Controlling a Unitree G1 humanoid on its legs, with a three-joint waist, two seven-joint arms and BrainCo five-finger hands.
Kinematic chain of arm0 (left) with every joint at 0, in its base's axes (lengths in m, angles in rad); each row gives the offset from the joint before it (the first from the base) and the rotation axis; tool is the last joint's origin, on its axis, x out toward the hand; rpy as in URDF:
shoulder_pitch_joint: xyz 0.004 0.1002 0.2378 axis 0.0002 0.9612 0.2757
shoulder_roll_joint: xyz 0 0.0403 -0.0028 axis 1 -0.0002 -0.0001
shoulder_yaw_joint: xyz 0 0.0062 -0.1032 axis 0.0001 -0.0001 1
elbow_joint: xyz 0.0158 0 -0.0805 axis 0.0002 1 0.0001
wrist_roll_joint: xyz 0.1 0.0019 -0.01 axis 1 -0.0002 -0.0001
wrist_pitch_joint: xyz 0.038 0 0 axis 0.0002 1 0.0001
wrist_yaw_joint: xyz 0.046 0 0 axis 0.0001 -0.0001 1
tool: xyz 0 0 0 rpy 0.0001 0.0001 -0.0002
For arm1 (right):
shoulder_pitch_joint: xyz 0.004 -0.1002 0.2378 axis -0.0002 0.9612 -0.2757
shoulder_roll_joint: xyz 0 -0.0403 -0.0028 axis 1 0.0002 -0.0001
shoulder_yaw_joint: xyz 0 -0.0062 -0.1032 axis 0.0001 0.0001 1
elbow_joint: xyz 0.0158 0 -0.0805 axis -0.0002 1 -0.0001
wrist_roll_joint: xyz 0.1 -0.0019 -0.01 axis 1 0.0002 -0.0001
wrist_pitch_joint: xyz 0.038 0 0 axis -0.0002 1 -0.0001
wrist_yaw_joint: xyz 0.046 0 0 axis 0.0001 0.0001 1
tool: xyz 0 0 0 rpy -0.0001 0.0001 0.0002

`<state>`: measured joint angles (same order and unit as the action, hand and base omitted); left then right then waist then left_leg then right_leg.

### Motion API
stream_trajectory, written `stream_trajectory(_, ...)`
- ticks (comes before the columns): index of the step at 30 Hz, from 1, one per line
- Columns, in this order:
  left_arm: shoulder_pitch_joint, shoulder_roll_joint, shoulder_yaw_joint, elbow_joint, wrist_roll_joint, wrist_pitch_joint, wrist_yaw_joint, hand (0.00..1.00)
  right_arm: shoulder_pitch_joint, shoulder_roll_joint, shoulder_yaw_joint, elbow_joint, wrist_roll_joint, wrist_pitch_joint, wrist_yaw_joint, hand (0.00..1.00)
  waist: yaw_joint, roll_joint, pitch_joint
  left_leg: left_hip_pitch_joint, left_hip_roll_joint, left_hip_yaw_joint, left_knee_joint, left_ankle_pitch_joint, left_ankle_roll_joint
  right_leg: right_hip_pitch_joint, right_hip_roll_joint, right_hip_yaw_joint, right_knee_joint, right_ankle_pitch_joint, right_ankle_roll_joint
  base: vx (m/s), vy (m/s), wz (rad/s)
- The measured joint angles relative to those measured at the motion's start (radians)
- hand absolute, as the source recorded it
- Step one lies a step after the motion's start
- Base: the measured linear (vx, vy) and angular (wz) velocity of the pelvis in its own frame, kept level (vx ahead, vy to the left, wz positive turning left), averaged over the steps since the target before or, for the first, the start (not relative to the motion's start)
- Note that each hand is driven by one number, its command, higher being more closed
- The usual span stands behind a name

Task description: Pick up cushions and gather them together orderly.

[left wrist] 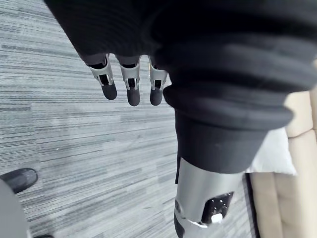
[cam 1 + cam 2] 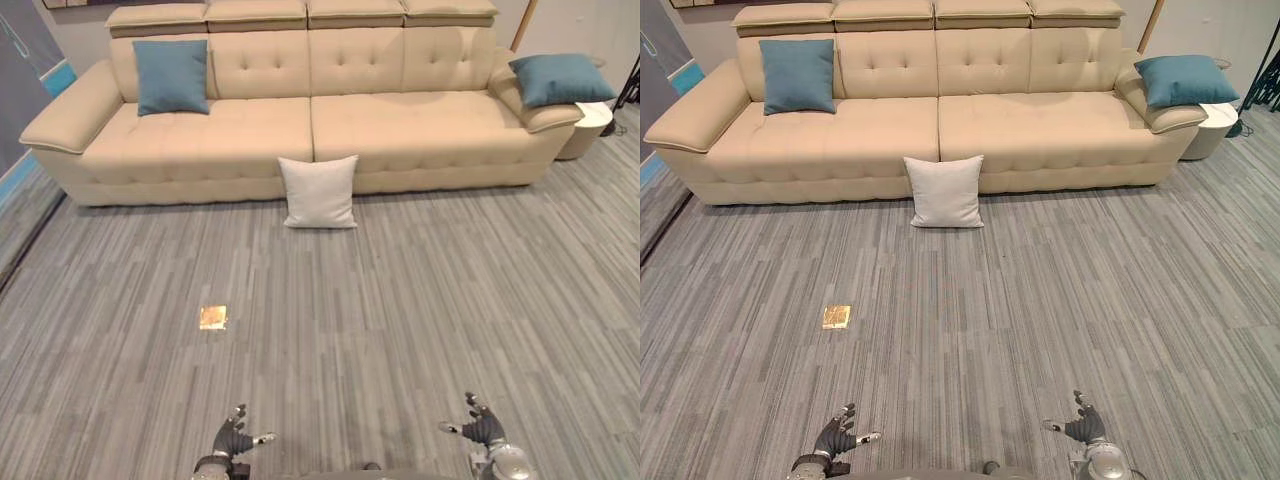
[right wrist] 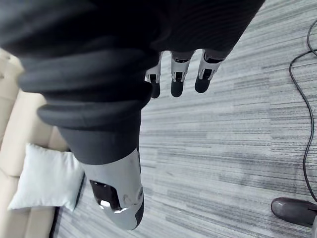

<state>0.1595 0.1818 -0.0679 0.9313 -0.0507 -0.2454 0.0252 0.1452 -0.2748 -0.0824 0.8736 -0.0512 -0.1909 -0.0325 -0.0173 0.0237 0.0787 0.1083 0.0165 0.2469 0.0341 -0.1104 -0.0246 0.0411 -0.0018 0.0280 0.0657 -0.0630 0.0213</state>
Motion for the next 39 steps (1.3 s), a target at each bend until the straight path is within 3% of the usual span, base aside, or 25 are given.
stream_trajectory(13, 0.041, 0.01, 0.042, 0.004, 0.0, 0.002, 0.001, 0.0, -0.001, -0.006, -0.028, 0.0, 0.002, 0.0, 0.013, 0.0, -0.009, 0.0, -0.001, 0.001, -0.005, -0.044, -0.06, 0.04, 0.006, -0.001, -0.001, -0.056, -0.025, 0.006, -0.006, -0.02, -0.015, 0.11)
stream_trajectory(19, 0.035, 0.01, 0.046, -0.022, -0.022, 0.002, 0.004, 0.0, -0.032, 0.006, -0.027, 0.0, 0.021, 0.0, 0.012, 0.0, -0.008, -0.013, 0.011, -0.024, -0.004, -0.053, -0.037, 0.038, 0.006, -0.003, -0.003, -0.072, -0.025, 0.006, -0.005, 0.03, -0.016, 0.09)
stream_trajectory(22, 0.032, 0.01, 0.063, -0.067, -0.035, 0.002, 0.004, 0.0, -0.049, 0.024, -0.027, 0.0, 0.044, 0.0, 0.011, 0.0, 0.0, -0.021, 0.033, -0.068, 0.001, -0.054, 0.019, 0.009, 0.026, -0.027, -0.004, -0.077, -0.008, 0.0, 0.0, -0.03, 0.002, 0.04)
stream_trajectory(25, 0.037, 0.008, 0.062, -0.115, -0.053, 0.003, 0.004, 0.0, -0.068, 0.024, -0.03, 0.0, 0.052, 0.002, 0.011, 0.0, 0.006, -0.013, 0.054, -0.118, -0.003, -0.044, 0.114, -0.06, 0.043, -0.095, -0.026, -0.08, 0.115, -0.085, 0.027, -0.03, 0.046, 0.03)
stream_trajectory(26, 0.044, 0.008, 0.061, -0.131, -0.057, 0.003, 0.004, 0.0, -0.069, 0.024, -0.03, 0.001, 0.052, 0.003, 0.01, 0.0, 0.006, -0.013, 0.058, -0.133, -0.013, -0.036, 0.153, -0.097, 0.058, -0.135, -0.05, -0.084, 0.199, -0.139, 0.064, -0.01, 0.089, 0.04)
stream_trajectory(28, 0.053, 0.009, 0.061, -0.151, -0.062, 0.004, 0.004, 0.0, -0.07, 0.025, -0.029, 0.001, 0.053, 0.004, 0.01, 0.0, 0.005, -0.019, 0.066, -0.129, -0.027, -0.024, 0.179, -0.138, 0.072, -0.198, -0.09, -0.1, 0.383, -0.183, 0.125, 0.06, 0.114, -0.04)
stream_trajectory(29, 0.053, 0.013, 0.06, -0.154, -0.066, 0.007, 0.007, 0.0, -0.075, 0.03, -0.023, 0.0, 0.053, 0.005, 0.01, 0.0, 0.007, -0.015, 0.077, -0.109, -0.034, -0.025, 0.188, -0.155, 0.089, -0.286, -0.119, -0.125, 0.568, -0.168, 0.108, 0.11, 0.098, -0.04)
stream_trajectory(31, 0.05, 0.025, 0.058, -0.155, -0.067, 0.012, 0.016, 0.0, -0.075, 0.038, -0.017, 0.0, 0.053, 0.006, 0.011, 0.0, 0.004, -0.006, 0.092, -0.064, -0.033, -0.026, 0.187, -0.174, 0.103, -0.357, -0.145, -0.169, 0.7, -0.191, 0.08, 0.22, 0.081, -0.01)
stream_trajectory(32, 0.043, 0.031, 0.058, -0.155, -0.069, 0.017, 0.022, 0.0, -0.079, 0.037, -0.016, -0.001, 0.053, 0.005, 0.011, 0.0, 0.001, -0.008, 0.1, -0.042, -0.025, -0.025, 0.18, -0.181, 0.095, -0.395, -0.152, -0.2, 0.679, -0.204, 0.082, 0.35, 0.065, 0.03)
stream_trajectory(33, 0.03, 0.036, 0.058, -0.156, -0.073, 0.018, 0.023, 0.0, -0.08, 0.035, -0.016, -0.001, 0.053, 0.005, 0.01, 0.0, -0.003, 0.005, 0.105, -0.028, -0.018, -0.029, 0.175, -0.185, 0.089, -0.418, -0.152, -0.222, 0.635, -0.203, 0.081, 0.31, 0.034, 0.12)
stream_trajectory(34, 0.013, 0.041, 0.058, -0.156, -0.074, 0.018, 0.023, 0.0, -0.084, 0.035, -0.015, -0.001, 0.053, 0.005, 0.01, 0.0, -0.007, -0.004, 0.112, -0.014, -0.009, -0.037, 0.169, -0.19, 0.083, -0.442, -0.148, -0.24, 0.579, -0.199, 0.08, 0.38, -0.015, 0.24)
stream_trajectory(36, -0.022, 0.045, 0.051, -0.155, -0.074, 0.018, 0.026, 0.0, -0.093, 0.032, -0.013, -0.001, 0.053, 0.005, 0.01, 0.0, -0.028, 0.006, 0.14, 0.044, 0.014, -0.063, 0.113, -0.191, 0.056, -0.469, -0.116, -0.268, 0.37, -0.111, 0.065, 0.51, -0.073, 0.37)
stream_trajectory(37, -0.027, 0.048, 0.037, -0.155, -0.074, 0.016, 0.027, 0.0, -0.089, 0.031, -0.013, -0.002, 0.053, 0.005, 0.01, 0.0, -0.032, -0.004, 0.142, 0.073, 0.019, -0.07, 0.089, -0.193, 0.035, -0.47, -0.104, -0.272, 0.298, -0.066, 0.058, 0.66, -0.136, 0.44)
stream_trajectory(39, -0.033, 0.045, 0.026, -0.152, -0.073, 0.016, 0.023, 0.0, -0.055, 0.03, -0.013, -0.024, 0.052, 0.005, 0.01, 0.0, -0.048, -0.026, 0.132, 0.131, 0.026, -0.097, 0.095, -0.223, -0.021, -0.485, -0.11, -0.246, 0.331, 0.089, -0.04, 0.6, -0.162, 0.42)
